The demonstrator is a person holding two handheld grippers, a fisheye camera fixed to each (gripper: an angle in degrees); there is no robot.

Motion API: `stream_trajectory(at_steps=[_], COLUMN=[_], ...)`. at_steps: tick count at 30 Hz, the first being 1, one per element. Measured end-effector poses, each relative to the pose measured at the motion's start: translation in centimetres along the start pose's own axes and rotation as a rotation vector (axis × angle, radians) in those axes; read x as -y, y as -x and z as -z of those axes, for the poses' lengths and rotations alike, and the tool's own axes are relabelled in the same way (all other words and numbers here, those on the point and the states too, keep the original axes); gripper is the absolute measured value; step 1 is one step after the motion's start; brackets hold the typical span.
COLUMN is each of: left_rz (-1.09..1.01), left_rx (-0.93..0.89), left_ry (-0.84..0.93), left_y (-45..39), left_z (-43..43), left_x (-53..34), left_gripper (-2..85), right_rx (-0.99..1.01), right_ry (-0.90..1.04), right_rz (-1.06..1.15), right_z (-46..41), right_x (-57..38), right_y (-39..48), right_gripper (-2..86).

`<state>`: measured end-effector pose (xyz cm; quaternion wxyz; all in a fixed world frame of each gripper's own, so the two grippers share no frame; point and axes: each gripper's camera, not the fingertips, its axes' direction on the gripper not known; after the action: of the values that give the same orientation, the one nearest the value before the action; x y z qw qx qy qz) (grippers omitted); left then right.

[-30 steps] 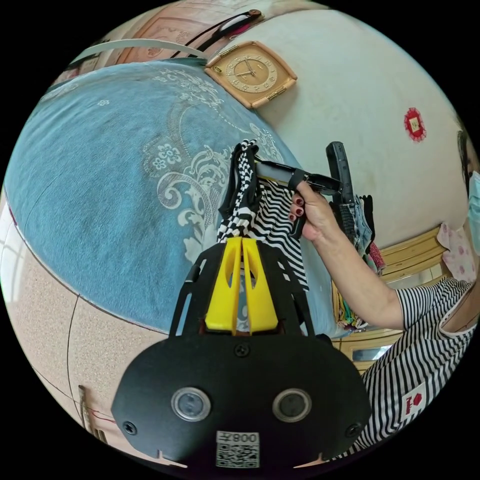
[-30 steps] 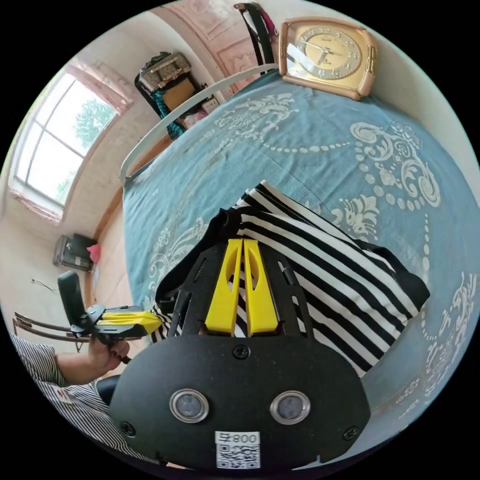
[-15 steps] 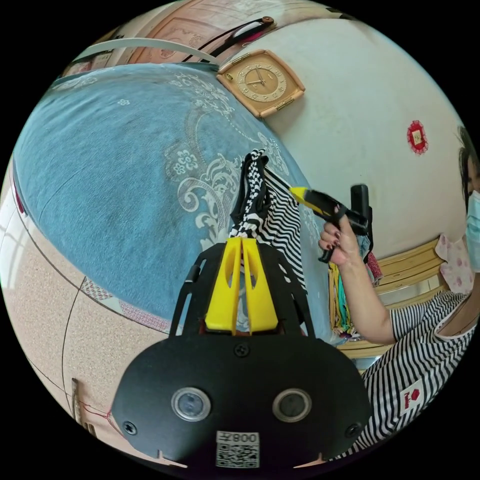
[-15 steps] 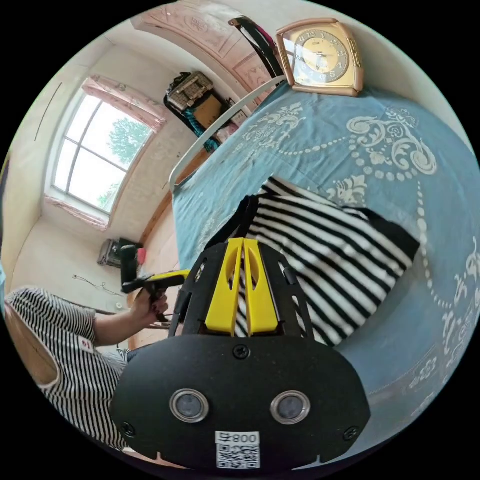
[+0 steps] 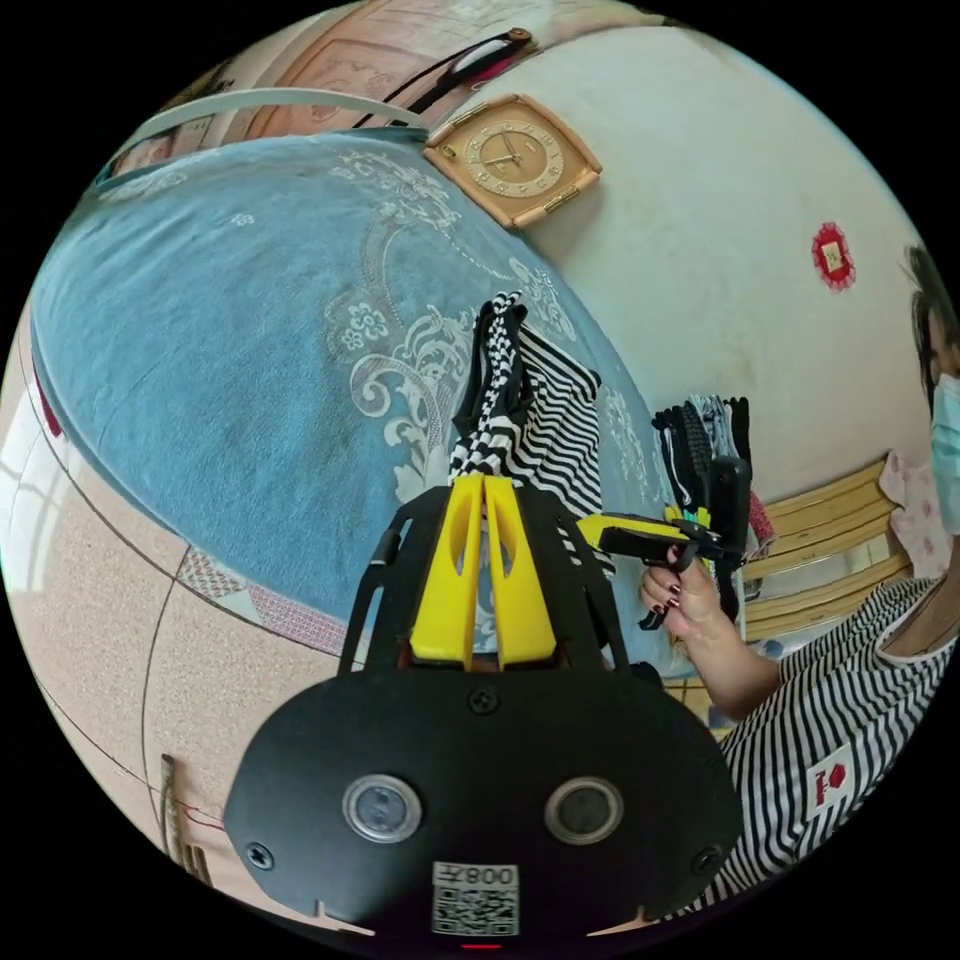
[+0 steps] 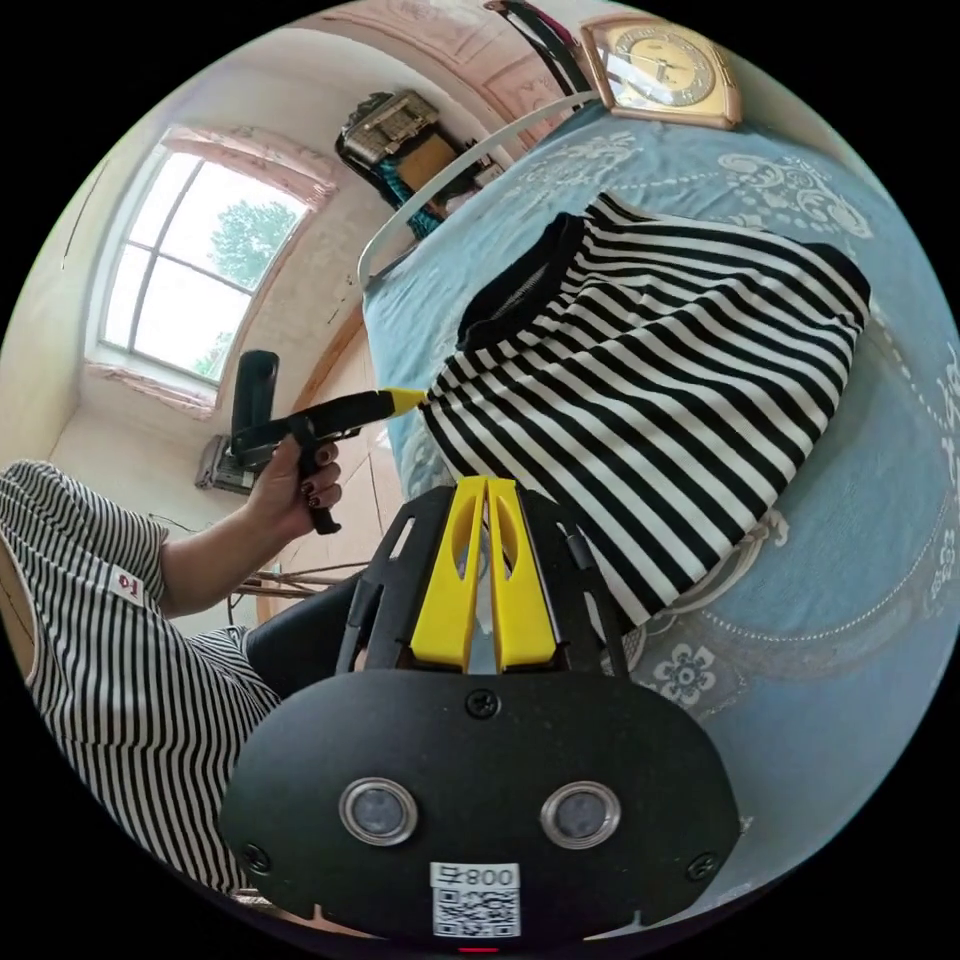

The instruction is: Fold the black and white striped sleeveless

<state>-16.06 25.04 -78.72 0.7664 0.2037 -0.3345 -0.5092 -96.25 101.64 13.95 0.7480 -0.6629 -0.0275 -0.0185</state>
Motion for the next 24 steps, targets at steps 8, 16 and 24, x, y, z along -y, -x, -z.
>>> stream_trajectory(at_steps=[8,16,24], left_rz=[-0.034,-0.144,0.098], left_rx=[-0.071,0.057,-0.121], left_ry=[0.006,0.048,-0.044], left_y=[-1.8,-2.4,3.1], left_z=[-2.0,-7.5,-7.0], left_x=[-1.0,2.3,-0.9], left_gripper=[0.2,0.1,0.3], right_rx=[0.049,-0.017,0.103], right_ry=[-0.067,-0.11,-0.183], right_rz=[-0.087,-0.225,-0.289], right_z=[-0.4,-0.8,-2.8], right_x=[-5.1,-11.5,-15.6], right_y=[-1.1,-4.1,-6.9], right_gripper=[0.2,0.2,0.2])
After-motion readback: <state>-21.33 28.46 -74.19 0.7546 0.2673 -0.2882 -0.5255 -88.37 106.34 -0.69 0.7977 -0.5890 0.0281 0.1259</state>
